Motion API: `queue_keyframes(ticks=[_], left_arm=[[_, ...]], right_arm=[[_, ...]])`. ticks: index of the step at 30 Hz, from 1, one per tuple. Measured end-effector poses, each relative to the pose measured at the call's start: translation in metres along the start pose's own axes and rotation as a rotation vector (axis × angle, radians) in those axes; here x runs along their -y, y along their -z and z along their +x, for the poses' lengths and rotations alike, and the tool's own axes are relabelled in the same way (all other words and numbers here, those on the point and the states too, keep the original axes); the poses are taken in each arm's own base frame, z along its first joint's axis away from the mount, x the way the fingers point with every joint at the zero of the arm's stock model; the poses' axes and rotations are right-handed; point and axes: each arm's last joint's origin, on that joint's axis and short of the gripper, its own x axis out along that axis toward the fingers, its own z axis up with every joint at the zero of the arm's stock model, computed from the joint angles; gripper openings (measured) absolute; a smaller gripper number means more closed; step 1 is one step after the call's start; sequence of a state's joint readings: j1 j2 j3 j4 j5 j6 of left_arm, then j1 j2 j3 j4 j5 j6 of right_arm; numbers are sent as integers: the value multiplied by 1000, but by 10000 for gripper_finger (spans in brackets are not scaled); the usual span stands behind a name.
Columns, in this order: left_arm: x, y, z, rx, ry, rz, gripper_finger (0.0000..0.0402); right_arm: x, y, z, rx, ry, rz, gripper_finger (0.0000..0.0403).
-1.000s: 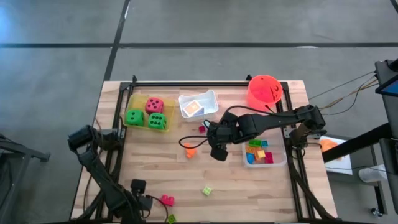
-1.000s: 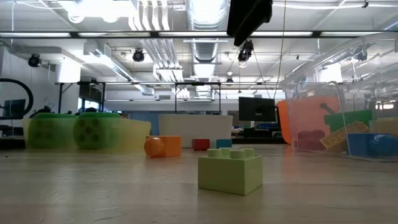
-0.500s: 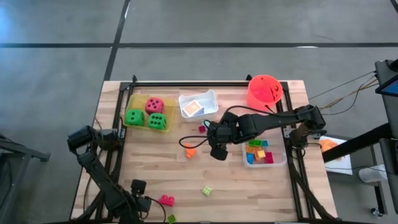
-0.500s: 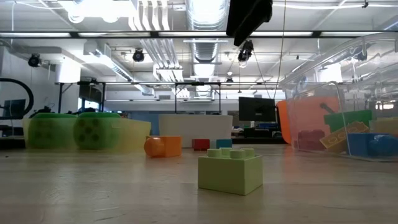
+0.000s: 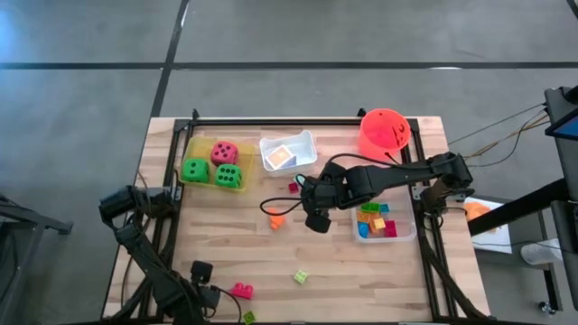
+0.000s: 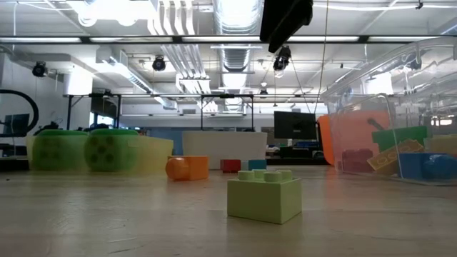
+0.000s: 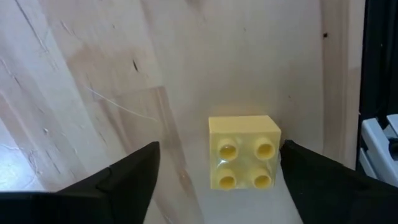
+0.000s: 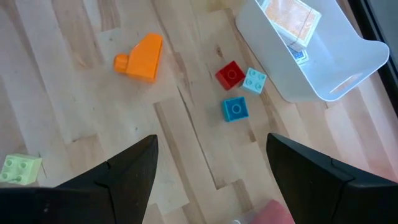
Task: Pick & Place Toys
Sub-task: Put the yellow game piece into the transparent bin
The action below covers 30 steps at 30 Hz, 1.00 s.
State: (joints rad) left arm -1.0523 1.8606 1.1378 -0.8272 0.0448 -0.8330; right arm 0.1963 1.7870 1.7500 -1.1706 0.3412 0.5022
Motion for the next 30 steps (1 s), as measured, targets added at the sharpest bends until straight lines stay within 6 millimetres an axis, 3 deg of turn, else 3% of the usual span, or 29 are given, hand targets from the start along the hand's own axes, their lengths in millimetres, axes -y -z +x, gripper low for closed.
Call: queue_keyframes(ticks=[8, 17, 26, 30], left_arm=[[0, 0, 0, -6, 5, 20, 211], [0, 0, 0, -8, 9, 39, 125], [1, -2, -1, 6, 22, 40, 123], [-1, -2, -11, 41, 33, 35, 123]], right_arm=[[0, 0, 0, 0, 0, 7, 295], [0, 0, 0, 0, 0, 14, 295], [-5, 2, -2, 2, -6, -1, 295], [-14, 7, -6, 6, -20, -49, 295]])
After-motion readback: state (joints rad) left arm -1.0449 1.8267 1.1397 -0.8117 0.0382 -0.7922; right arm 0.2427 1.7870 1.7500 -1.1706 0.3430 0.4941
